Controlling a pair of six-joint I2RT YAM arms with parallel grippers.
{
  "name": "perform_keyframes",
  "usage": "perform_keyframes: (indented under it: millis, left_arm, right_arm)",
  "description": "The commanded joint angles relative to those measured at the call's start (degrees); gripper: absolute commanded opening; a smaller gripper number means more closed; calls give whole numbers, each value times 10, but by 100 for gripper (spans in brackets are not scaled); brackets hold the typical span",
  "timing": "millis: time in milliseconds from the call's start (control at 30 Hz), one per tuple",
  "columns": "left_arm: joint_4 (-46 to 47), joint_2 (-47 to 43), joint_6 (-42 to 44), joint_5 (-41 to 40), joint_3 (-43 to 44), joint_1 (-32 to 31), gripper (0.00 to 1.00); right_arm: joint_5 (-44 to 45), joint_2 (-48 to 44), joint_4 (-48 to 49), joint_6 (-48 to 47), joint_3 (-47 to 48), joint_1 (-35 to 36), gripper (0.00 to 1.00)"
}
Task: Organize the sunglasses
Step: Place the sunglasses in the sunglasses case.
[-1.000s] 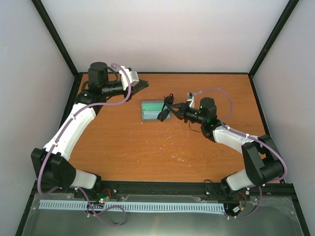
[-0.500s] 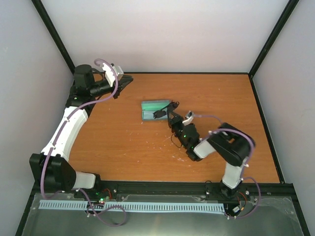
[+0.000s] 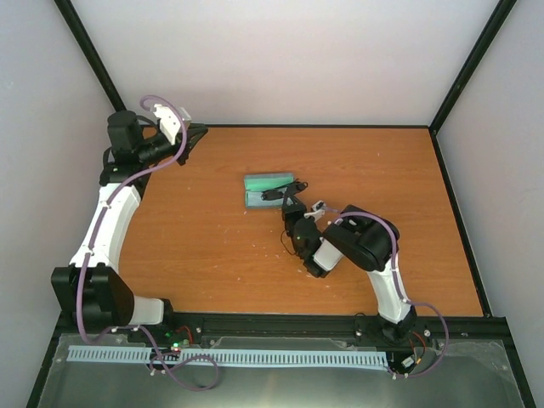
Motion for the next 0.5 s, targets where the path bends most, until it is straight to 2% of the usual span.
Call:
perform_keyframes:
  millis: [0, 333, 467]
  left_arm:
    - [16, 10, -12, 14, 9, 5, 12]
    - [16, 13, 11, -1, 12, 7, 12]
    - [18, 10, -3, 5, 11, 21, 12]
  right_arm:
    - [40, 29, 120, 6, 25, 4, 3]
    - [45, 51, 46, 24, 77, 9, 3]
    - [36, 29, -26, 39, 82, 14, 3]
